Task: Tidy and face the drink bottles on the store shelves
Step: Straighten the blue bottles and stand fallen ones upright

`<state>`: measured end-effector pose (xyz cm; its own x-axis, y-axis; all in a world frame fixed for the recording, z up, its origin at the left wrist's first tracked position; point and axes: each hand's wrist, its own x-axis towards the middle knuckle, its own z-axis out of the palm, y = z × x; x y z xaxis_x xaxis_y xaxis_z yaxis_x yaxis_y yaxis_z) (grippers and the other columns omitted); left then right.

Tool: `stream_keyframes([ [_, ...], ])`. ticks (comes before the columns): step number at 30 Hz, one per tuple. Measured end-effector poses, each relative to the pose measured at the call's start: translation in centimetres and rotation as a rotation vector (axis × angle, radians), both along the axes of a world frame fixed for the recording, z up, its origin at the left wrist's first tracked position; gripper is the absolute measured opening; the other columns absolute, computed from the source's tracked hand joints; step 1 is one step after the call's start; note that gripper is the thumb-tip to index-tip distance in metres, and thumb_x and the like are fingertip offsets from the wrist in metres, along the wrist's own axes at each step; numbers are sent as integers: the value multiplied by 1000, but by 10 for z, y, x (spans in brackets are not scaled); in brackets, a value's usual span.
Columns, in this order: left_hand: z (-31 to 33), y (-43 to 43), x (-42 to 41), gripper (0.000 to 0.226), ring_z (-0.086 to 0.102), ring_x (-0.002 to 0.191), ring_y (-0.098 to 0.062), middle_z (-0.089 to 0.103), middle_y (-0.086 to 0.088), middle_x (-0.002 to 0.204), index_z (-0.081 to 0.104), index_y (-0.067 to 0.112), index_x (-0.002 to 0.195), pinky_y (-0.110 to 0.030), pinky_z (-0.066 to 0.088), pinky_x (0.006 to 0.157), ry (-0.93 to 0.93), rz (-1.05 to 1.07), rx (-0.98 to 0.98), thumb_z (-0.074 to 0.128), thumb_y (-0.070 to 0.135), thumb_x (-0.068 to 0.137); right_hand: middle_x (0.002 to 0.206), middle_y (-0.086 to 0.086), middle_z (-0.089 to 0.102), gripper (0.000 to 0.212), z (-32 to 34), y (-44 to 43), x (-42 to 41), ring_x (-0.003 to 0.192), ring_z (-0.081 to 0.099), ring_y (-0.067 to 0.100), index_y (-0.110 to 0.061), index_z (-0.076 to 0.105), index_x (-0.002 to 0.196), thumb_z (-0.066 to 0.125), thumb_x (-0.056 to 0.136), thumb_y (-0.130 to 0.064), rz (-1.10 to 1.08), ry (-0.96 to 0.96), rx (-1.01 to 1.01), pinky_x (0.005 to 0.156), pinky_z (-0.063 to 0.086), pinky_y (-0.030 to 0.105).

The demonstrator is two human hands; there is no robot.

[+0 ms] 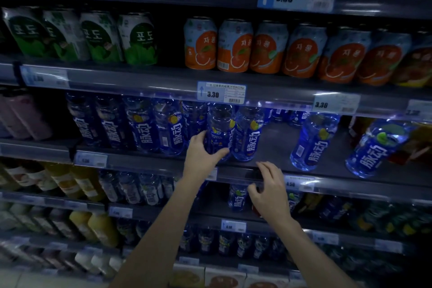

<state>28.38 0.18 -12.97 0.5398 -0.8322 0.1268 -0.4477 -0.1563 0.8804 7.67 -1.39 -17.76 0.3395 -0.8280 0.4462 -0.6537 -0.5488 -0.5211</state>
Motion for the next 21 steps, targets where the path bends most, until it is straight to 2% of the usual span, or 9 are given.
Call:
stream_keyframes([
  [3, 2, -7, -20, 101, 50, 118, -24, 40, -4, 137, 36, 12, 140, -44, 48, 93, -218, 163, 139, 73, 68, 63, 131, 8, 52, 55, -1, -1, -2, 128, 42, 23, -2, 53, 131, 67, 79, -13, 1, 23, -11, 111, 31, 48],
  [5, 1, -11, -24, 94, 53, 113, -25, 45, -6, 133, 38, 11, 137, -43, 49, 90, -249, 208, 125, 74, 62, 67, 131, 7, 52, 56, -1, -1, -2, 128, 43, 23, -3, 53, 131, 68, 79, -13, 1, 27, -17, 113, 29, 47],
  [9, -3, -10, -14, 79, 58, 103, -18, 57, -1, 121, 42, 14, 133, -34, 50, 87, -83, 111, 22, 81, 39, 69, 132, 6, 51, 56, -3, -2, -2, 129, 41, 21, -4, 52, 133, 67, 80, -15, -1, 35, -16, 116, 25, 43],
  [11, -2, -6, -3, 79, 55, 92, -8, 57, 8, 115, 41, 18, 134, -23, 45, 80, -6, 43, 2, 83, 35, 70, 132, 5, 50, 56, -3, -2, -1, 130, 41, 20, -5, 52, 133, 67, 80, -16, 1, 27, -12, 116, 25, 42],
  [15, 0, -4, 7, 77, 51, 79, 7, 54, 15, 104, 40, 20, 138, -20, 42, 79, 35, -56, 20, 81, 31, 73, 132, 5, 50, 56, -4, -3, -1, 129, 41, 21, -5, 52, 132, 68, 80, -16, 3, 33, -18, 114, 29, 44],
  [17, 1, -5, 4, 78, 56, 87, -1, 59, 9, 115, 38, 19, 139, -24, 44, 81, 40, -62, 19, 80, 32, 74, 131, 5, 50, 57, -4, -3, 0, 129, 41, 21, -5, 52, 132, 68, 79, -16, -2, 33, -23, 114, 28, 44],
  [19, 1, -5, -2, 83, 56, 105, -15, 53, 1, 129, 37, 18, 140, -31, 46, 87, 7, -18, 26, 81, 38, 72, 131, 5, 51, 56, -5, -3, 0, 129, 41, 21, -5, 52, 132, 68, 79, -16, -7, 31, -30, 115, 27, 43],
  [21, -1, -6, -7, 83, 52, 110, -21, 48, -4, 131, 40, 16, 138, -30, 42, 87, -74, 50, 29, 81, 41, 71, 131, 5, 51, 56, -4, -3, 1, 128, 41, 21, -5, 52, 132, 68, 80, -17, -11, 31, -27, 115, 28, 43],
])
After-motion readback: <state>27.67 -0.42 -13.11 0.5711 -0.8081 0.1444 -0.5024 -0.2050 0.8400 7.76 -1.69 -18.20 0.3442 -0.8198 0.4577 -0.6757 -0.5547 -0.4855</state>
